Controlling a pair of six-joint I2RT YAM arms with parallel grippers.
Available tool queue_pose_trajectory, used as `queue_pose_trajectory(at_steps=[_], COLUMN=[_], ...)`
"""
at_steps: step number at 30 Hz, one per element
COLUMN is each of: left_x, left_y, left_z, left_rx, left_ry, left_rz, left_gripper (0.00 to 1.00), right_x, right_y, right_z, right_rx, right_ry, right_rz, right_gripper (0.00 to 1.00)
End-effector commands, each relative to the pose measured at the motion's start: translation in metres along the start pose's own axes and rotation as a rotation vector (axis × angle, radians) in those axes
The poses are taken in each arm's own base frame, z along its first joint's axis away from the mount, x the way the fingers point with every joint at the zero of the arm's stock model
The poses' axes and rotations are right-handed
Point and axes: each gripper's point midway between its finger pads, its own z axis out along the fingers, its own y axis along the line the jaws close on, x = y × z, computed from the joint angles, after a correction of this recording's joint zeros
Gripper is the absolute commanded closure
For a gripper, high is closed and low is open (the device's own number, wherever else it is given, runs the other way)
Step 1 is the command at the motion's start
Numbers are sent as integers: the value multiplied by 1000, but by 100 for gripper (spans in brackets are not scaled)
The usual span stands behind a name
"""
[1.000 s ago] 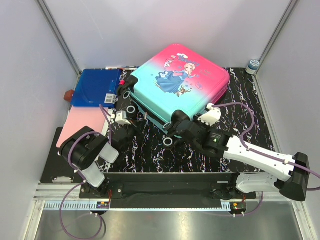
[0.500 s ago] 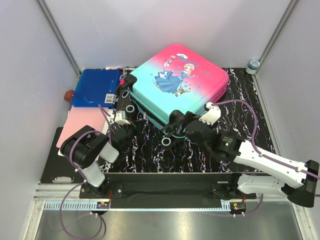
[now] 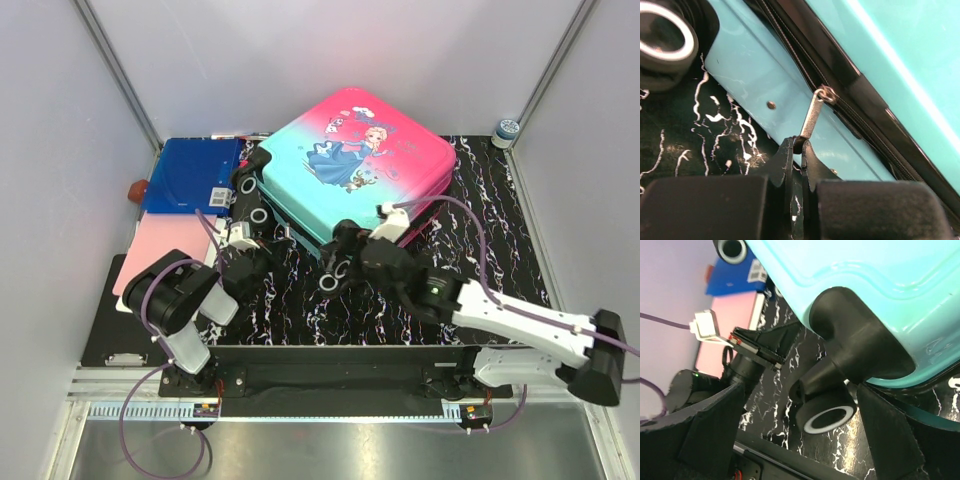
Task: Pack the luggage
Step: Zip the luggage at the corner of the board.
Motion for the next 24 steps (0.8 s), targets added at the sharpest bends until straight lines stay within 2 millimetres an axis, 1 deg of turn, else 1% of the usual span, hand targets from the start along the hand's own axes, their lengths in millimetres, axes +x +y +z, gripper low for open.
queue_pose_trajectory(at_steps=[1, 2, 3, 4, 5, 6, 7, 8, 9, 10, 13, 14, 15, 19, 24], left_x=[-51, -52, -53, -53, -53, -53, -53, -53, -53, -53, -52, -53, -52, -52, -53], left_y=[-11, -12, -13, -13, -14, -15, -15, -15, -15, -15, -15, -15, -15, -15, -17], left_z=[0, 0, -1, -1, -1, -2, -2, -2, -2, -2, -3, -3, -3, -5, -6], left_rx=[56, 58, 61, 62, 66, 70, 71, 71, 71, 72, 74, 77, 78, 78, 84], left_ry=[-222, -224, -227, -225, -225, -225, -225, -224, -224, -224, -225, -226, -224, -224, -225], left_rz=[-27, -29, -31, -33, -36, -38, -44, -48, -50, -54, -62, -64, -65, -65, -78], left_gripper=[100, 100, 100, 100, 100, 100, 100, 100, 100, 100, 100, 100, 100, 100, 100], right_x=[11, 10, 20, 17, 15, 21, 19, 19, 22, 26, 38, 43, 44, 42, 41], right_y=[31, 34, 19, 15, 15, -6, -11, -14, -24, -24, -30, -31, -31, -21, -19], right_z=[18, 24, 23, 25, 27, 19, 17, 15, 9, 9, 9, 13, 15, 24, 33], right_rx=[32, 70, 150, 198, 240, 336, 384, 415, 460, 471, 506, 523, 535, 550, 577], right_ry=[42, 34, 60, 38, 31, 54, 30, 30, 42, 42, 40, 45, 44, 6, -31], right_rz=[28, 53, 41, 92, 113, 83, 145, 160, 158, 211, 248, 240, 242, 270, 283], right_gripper=[0, 0, 0, 0, 1, 0, 0, 0, 0, 0, 0, 0, 0, 0, 0])
